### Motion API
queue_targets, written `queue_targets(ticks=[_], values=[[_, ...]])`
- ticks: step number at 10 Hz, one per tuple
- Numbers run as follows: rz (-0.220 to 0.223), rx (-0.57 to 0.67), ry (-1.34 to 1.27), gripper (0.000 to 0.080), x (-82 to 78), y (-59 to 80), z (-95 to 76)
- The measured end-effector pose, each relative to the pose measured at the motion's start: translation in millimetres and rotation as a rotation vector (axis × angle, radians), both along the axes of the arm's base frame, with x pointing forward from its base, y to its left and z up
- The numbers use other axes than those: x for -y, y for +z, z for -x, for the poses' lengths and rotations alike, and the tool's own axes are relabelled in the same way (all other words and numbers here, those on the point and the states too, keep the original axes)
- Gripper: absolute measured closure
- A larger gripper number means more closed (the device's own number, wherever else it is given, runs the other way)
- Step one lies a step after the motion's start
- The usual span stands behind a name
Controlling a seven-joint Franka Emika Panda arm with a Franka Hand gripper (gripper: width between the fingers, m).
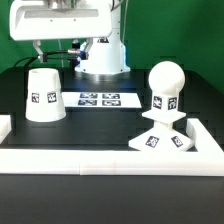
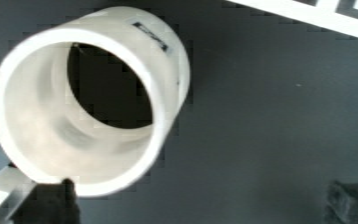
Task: Assemble lamp
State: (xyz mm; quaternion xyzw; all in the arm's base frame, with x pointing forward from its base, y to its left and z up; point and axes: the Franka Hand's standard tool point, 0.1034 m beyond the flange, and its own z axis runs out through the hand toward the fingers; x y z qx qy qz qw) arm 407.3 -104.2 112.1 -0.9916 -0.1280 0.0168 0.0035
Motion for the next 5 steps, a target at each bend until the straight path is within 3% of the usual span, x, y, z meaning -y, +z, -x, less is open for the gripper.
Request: queue_targets(ticks=[5], values=[[0.018,-0.014,0.03,0.0101,7.6,-28.6,7.6]])
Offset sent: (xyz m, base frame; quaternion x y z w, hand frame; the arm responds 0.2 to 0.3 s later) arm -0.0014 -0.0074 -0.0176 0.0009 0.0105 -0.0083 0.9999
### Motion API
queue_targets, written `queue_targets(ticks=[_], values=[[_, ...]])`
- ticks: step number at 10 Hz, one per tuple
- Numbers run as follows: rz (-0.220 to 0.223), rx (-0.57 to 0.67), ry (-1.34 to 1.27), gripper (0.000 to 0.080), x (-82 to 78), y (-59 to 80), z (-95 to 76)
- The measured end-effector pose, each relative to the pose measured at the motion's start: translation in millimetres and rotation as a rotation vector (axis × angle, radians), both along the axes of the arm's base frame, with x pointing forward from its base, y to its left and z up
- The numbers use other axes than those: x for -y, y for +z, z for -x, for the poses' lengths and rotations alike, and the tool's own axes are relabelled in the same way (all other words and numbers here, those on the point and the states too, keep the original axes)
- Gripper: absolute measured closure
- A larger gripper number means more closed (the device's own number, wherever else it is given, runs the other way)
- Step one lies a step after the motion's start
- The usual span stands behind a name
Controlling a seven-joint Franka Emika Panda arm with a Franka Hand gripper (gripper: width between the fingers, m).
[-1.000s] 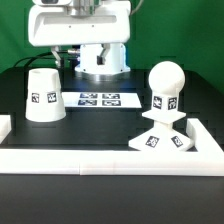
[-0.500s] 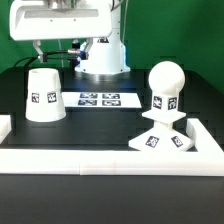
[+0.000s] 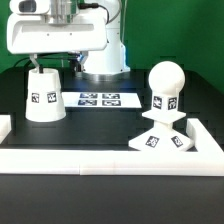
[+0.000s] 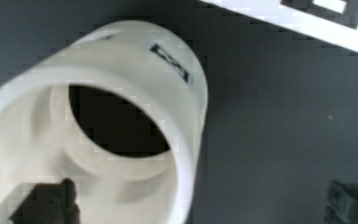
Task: Assemble lamp
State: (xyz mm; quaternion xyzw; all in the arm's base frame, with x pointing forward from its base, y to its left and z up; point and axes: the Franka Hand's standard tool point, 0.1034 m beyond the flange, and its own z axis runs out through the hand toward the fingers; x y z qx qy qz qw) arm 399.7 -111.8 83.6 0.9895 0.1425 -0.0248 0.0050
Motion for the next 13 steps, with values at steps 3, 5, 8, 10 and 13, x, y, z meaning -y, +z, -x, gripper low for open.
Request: queue_targets(ticks=[3,5,8,10,13], values=[[0.016,-0.009,0.011,0.0101,0.0,-16.5,3.3],[0.016,-0.011,0.012,0.0227,-0.2,-16.3,2.1],[0.016,-0.012,0.012,0.0502,-0.2,-16.9,2.6],[0.016,-0.009,0.012,0.0756,-0.2,-16.3,1.8],[0.017,-0.009,0.013,0.0756,-0.2,-16.3,1.8]])
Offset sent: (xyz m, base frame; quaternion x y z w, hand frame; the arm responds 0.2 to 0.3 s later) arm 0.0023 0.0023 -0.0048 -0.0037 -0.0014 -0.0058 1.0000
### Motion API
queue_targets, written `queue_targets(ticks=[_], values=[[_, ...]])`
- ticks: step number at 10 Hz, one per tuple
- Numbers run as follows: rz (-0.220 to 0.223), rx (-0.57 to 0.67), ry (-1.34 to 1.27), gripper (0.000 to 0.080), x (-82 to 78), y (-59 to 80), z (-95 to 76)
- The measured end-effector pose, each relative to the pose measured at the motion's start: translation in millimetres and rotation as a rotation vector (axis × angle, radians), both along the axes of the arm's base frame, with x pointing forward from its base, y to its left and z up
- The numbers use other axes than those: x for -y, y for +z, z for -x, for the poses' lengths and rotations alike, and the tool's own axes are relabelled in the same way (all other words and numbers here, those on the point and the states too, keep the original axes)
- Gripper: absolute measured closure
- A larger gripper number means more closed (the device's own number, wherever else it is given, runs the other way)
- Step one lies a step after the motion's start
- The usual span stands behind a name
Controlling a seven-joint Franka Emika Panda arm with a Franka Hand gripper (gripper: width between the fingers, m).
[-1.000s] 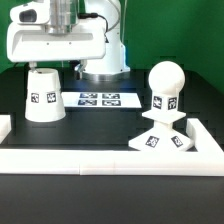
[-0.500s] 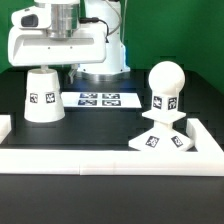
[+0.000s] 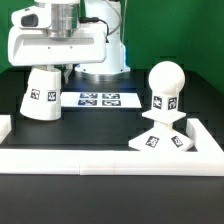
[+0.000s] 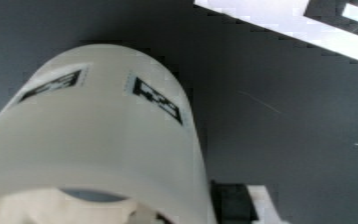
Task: Assemble lamp
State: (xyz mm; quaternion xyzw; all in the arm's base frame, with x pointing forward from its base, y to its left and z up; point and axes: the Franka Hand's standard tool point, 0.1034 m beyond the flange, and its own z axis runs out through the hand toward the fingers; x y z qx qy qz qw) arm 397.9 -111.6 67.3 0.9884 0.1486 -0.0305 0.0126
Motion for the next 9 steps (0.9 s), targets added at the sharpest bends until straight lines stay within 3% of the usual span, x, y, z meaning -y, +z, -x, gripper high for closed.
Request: queue_targets(ticks=[3,6,9], values=[[-0.004,0.002,0.01,0.0756,-16.2,4.1,-5.4],[-0.022,-0.019,0.002,0.0755,-46.9,20.5,-15.2],[-0.031,-0.036,-0.042,0.0755,-84.9,45.2,-40.2]])
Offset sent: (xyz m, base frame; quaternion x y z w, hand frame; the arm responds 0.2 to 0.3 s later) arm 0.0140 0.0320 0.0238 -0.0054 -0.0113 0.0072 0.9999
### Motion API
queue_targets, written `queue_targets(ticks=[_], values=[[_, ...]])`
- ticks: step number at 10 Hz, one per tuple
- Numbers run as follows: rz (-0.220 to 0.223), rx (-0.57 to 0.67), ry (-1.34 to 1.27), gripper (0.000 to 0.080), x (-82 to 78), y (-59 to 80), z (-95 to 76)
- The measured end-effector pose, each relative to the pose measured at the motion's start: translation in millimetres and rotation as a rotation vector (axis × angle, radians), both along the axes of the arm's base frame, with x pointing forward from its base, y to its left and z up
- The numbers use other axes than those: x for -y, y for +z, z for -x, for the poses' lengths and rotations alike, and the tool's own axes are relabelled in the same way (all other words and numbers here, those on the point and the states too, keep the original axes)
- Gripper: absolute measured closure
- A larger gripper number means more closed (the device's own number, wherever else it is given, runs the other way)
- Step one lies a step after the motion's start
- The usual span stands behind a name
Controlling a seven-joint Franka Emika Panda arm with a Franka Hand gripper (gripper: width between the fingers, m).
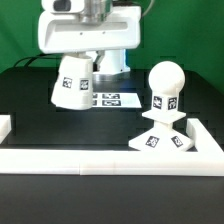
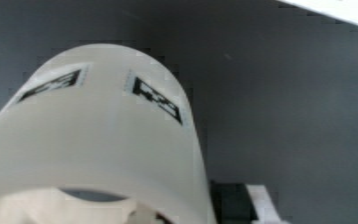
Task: Assemble lamp
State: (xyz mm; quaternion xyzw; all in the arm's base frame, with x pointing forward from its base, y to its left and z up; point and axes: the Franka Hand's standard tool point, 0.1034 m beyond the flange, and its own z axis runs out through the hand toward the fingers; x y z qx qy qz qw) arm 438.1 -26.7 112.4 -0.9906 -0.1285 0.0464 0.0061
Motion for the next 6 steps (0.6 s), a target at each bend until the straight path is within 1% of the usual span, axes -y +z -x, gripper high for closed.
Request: queue_targets(ticks=[1,3,4,6], values=[[-0.001,0.002,0.001,0.0755,-10.5,9.8,-11.8],[-0.01,0.002,-0.005,0.0755,-23.9,30.5,-34.5],[-0.011,0.008,-0.007,0.0755,-24.9,33.7,-38.9],[-0.01,0.003,-0.008,0.0755,-24.5,31.5,-37.2]])
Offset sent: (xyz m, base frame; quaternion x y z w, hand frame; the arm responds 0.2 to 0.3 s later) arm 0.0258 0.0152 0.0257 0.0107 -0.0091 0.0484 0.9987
